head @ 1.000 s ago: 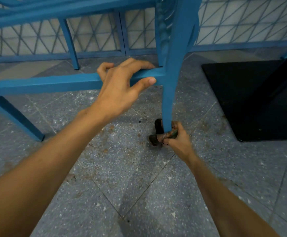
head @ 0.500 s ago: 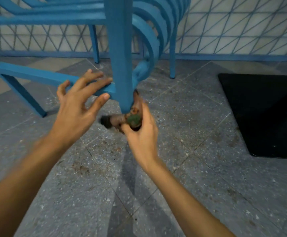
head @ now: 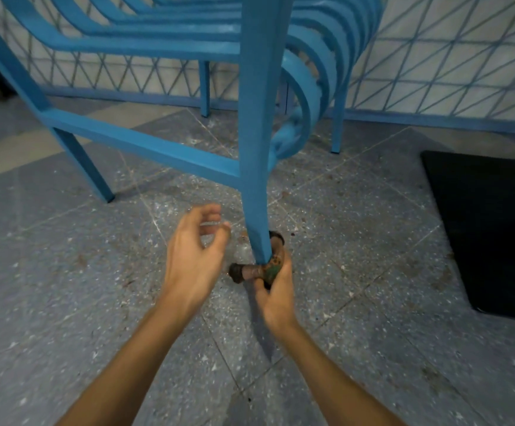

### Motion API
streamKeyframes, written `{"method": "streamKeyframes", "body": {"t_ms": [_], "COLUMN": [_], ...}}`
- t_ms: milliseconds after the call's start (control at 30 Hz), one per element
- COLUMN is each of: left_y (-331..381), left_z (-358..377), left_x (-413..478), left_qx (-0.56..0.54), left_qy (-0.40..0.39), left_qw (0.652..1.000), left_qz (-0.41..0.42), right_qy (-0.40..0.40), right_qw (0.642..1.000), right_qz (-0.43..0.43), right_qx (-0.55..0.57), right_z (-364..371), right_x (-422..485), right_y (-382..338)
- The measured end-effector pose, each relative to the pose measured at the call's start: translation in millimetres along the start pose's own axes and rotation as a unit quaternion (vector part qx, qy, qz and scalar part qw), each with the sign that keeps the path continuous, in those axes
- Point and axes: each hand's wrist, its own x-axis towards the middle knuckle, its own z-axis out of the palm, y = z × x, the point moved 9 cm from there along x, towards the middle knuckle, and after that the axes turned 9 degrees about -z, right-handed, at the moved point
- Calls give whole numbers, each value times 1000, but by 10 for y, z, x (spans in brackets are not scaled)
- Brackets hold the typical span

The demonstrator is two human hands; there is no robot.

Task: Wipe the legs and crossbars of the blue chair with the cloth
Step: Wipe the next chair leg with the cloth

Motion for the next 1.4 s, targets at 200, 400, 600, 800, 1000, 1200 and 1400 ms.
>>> {"method": "streamKeyframes", "body": {"t_ms": [200,400,600,800,1000,1200,1400], "left_y": [232,298,246,161,205,447,783], "left_z": [15,-231,-177,-43,-126,149,-124], "left_x": [9,81,91,7,89,-44,-364], "left_qx": [-3,-110,-80,-54,-65,42,85], "left_qy": [-12,30,20,13,24,5,211], "left_qw": [1000,993,996,998,997,999,970], "left_qz": [21,4,-21,-35,-33,-5,89], "right_qy": [49,55,40,-1,19,-9,-81], "right_qw": [998,985,973,977,976,993,991], "right_qz": [9,-163,-204,-135,-214,-113,-47], "right_qx": [-36,-18,-97,-167,-46,-28,-95], "right_z": [80,152,106,86,182,109,-316], "right_x": [19,77,29,-77,-110,-59,177], "right_y": [-468,-1728,-1116,-616,-1379,-689,-636]}}
